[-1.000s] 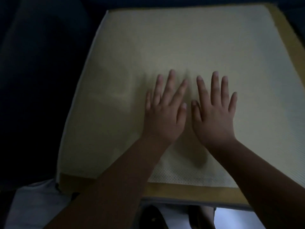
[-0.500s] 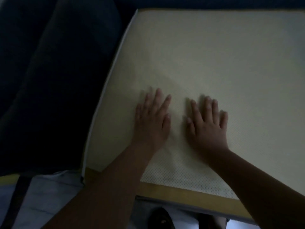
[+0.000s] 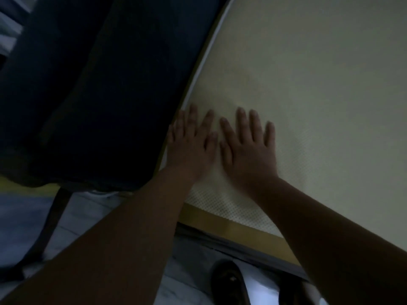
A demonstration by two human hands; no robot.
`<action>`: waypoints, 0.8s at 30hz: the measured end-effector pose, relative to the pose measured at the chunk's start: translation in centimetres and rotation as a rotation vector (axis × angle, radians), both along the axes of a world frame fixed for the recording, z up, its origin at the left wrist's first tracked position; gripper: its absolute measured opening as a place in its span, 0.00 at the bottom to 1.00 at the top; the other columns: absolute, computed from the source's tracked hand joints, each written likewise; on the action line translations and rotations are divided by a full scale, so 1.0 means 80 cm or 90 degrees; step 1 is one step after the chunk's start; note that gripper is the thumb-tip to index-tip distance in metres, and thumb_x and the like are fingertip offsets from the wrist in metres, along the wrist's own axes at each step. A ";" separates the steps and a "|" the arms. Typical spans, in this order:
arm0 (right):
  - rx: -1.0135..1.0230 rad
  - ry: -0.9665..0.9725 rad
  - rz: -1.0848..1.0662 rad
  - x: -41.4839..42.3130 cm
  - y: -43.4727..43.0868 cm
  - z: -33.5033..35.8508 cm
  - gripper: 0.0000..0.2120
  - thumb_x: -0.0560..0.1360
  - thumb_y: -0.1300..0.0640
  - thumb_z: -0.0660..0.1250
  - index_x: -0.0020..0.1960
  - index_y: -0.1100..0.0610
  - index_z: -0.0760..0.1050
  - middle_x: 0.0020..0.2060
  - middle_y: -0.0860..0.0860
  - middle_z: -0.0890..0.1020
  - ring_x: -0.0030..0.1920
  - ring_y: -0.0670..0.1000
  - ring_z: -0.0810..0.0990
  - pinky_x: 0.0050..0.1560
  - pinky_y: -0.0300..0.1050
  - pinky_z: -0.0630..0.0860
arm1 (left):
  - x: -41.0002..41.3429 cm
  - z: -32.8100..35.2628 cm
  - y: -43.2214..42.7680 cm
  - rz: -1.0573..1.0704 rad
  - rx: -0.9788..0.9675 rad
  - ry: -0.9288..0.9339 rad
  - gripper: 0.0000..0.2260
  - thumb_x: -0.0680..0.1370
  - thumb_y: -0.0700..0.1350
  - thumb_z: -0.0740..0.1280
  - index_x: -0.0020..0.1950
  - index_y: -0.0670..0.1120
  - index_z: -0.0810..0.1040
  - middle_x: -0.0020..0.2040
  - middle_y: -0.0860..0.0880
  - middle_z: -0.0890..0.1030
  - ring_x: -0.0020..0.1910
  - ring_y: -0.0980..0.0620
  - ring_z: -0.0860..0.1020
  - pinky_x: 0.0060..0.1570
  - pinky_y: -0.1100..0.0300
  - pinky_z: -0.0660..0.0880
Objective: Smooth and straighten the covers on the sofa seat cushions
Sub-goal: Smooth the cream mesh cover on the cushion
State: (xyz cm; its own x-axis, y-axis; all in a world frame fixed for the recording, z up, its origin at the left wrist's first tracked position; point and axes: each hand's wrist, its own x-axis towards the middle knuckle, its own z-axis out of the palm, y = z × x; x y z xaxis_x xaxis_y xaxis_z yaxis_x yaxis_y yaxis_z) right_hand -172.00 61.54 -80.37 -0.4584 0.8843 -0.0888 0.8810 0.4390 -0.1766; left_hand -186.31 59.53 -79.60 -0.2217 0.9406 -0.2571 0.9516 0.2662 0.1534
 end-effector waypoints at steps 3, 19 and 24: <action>0.013 -0.002 0.003 0.002 0.001 0.007 0.28 0.80 0.42 0.40 0.78 0.47 0.49 0.78 0.56 0.49 0.78 0.59 0.43 0.74 0.64 0.43 | 0.001 0.003 -0.004 0.001 0.026 0.009 0.24 0.82 0.58 0.45 0.77 0.60 0.40 0.79 0.50 0.38 0.77 0.47 0.38 0.75 0.47 0.39; 0.020 0.057 0.108 -0.043 -0.114 0.024 0.29 0.79 0.46 0.49 0.77 0.56 0.58 0.75 0.61 0.59 0.76 0.61 0.54 0.71 0.65 0.49 | -0.036 -0.008 -0.143 -0.036 0.130 -0.053 0.24 0.81 0.52 0.47 0.78 0.53 0.50 0.79 0.48 0.52 0.77 0.44 0.52 0.70 0.40 0.62; 0.091 0.168 0.204 -0.048 -0.120 0.066 0.30 0.79 0.49 0.50 0.78 0.59 0.54 0.77 0.60 0.54 0.77 0.61 0.49 0.72 0.67 0.49 | -0.030 0.029 -0.145 0.056 0.241 -0.023 0.26 0.82 0.53 0.49 0.79 0.54 0.45 0.79 0.48 0.44 0.78 0.47 0.43 0.74 0.43 0.49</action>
State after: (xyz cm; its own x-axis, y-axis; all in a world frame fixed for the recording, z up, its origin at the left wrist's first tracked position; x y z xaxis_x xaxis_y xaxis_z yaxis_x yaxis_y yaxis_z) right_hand -175.85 51.96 -75.08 -0.7023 0.6884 0.1812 0.6288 0.7193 -0.2953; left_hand -188.73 47.92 -77.30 -0.3033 0.9481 0.0953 0.9196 0.2650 0.2902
